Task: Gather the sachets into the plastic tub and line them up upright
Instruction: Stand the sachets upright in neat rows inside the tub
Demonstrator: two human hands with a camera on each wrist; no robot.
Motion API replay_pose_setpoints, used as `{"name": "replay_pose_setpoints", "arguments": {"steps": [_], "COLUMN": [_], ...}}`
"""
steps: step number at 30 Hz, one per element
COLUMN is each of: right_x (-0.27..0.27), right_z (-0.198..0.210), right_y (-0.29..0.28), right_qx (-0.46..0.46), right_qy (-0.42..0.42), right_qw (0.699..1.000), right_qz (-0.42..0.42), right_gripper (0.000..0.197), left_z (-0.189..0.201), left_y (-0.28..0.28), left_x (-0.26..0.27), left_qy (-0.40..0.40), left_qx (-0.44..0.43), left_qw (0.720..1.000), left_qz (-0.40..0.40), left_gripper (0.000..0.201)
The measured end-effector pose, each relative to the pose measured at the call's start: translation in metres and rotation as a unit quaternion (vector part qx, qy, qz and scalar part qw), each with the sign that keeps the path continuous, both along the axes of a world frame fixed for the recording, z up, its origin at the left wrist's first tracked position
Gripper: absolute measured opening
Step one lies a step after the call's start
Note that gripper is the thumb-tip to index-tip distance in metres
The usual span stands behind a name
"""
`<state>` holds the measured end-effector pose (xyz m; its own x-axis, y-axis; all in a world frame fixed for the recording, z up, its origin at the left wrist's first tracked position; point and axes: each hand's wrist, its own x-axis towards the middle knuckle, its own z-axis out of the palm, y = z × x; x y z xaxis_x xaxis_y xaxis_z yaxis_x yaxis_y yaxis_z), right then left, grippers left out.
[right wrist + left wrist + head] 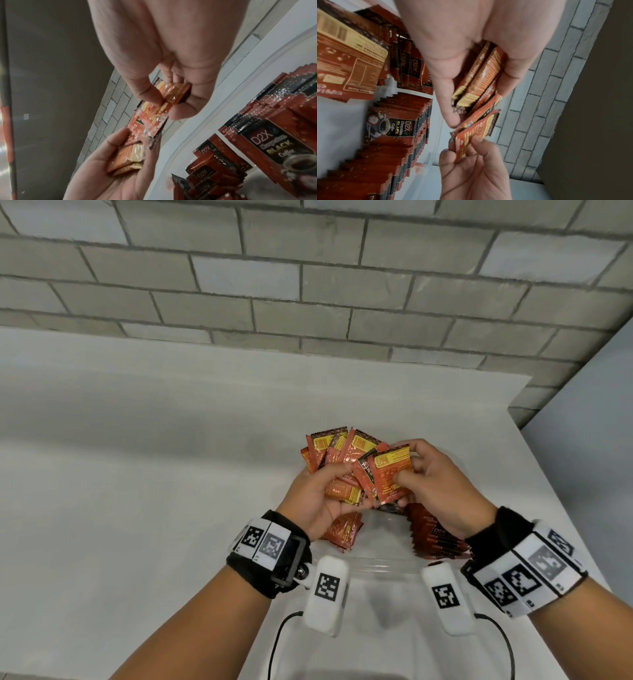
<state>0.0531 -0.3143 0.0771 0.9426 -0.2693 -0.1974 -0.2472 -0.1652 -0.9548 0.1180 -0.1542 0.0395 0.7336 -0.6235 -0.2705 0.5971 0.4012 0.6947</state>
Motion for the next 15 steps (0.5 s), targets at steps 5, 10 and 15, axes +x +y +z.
{"name": "replay_pose_setpoints", "arguments": {"steps": [5, 10, 15], "right_x": [0.0022, 0.0058, 0.0033], "right_z": [0.0005, -0.0025, -0.0064], "right_y": [-0.0004, 0.0055, 0.0073], "right_qx": [0.076, 0.117, 0.112], "right_qy": [0.011, 0.03, 0.007], "right_qw": [0.996, 0.99, 0.99], "right_qz": [-0.052, -0.074, -0.081], "right_gripper": [0.024, 0.019, 0.022], "left_z": [-0.0022, -0.0016, -0.002], "left_y": [0.0022, 0.0008, 0.0033], "left_x": [0.0006, -0.003, -0.0019], "left_qy": [-0.034, -0.083, -0.028], "left_qx": [0.02, 0.048, 0.009], "left_qw": [0.999, 0.995, 1.0], "left_qz": [-0.008, -0.025, -0.001], "left_gripper": [0.029, 0.031, 0.026]}}
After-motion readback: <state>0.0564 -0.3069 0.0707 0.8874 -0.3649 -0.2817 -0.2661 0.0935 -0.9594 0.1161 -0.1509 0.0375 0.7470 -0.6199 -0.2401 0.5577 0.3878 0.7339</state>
